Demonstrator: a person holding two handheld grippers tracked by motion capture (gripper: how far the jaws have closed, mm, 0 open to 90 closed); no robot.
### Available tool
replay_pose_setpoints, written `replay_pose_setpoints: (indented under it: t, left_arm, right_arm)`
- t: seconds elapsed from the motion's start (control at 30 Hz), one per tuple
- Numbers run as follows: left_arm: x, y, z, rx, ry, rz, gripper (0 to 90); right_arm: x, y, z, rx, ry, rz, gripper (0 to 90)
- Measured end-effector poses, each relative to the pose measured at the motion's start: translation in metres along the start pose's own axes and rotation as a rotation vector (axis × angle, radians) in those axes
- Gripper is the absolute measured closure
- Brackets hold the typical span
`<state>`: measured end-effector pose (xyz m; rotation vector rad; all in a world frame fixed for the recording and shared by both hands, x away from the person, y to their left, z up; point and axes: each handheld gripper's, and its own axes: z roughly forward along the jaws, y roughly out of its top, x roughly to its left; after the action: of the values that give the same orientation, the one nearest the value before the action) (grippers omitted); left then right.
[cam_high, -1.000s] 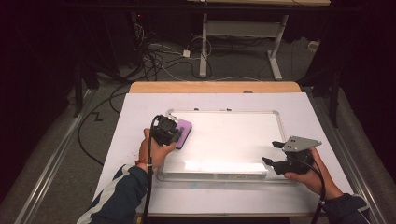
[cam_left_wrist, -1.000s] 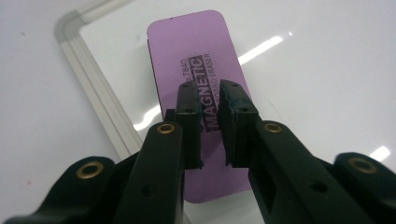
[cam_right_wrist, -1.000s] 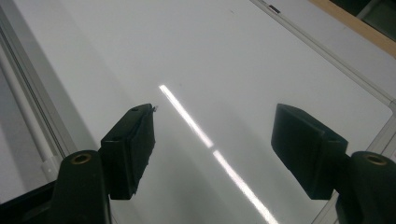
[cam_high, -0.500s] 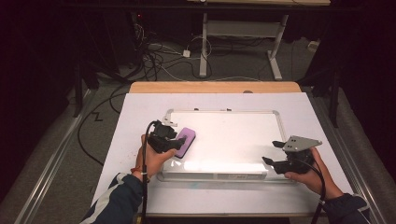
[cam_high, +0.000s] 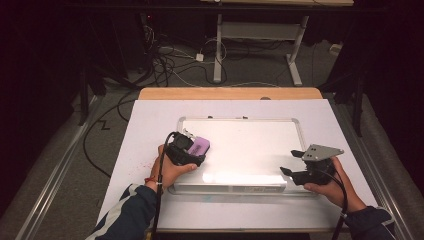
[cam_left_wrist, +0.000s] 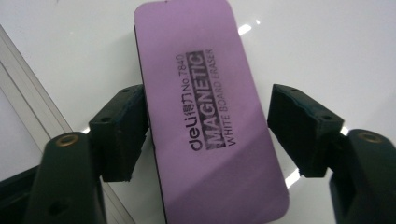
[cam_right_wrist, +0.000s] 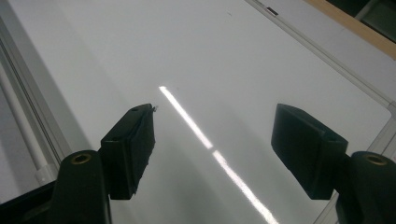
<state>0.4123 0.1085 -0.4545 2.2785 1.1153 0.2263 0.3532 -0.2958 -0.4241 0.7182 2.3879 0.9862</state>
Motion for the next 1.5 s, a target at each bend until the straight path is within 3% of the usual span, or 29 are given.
replay_pose_setpoints:
  t: [0.13,0.57,1.5]
  left_arm:
    - [0.001,0.0,-0.002,-0.01,0.001,0.003,38.1]
    - [0.002,0.0,-0.011,-0.065,-0.014,0.012,38.5]
    - [-0.008,0.011,-0.023,-0.146,-0.047,0.101,38.6]
  right_arm:
    - [0.001,0.0,0.0,0.003,0.001,-0.003,30.5]
    - [0.001,0.001,0.002,0.001,0.007,-0.005,30.5]
    - [-0.001,0.001,0.001,-0.011,0.007,0.032,31.7]
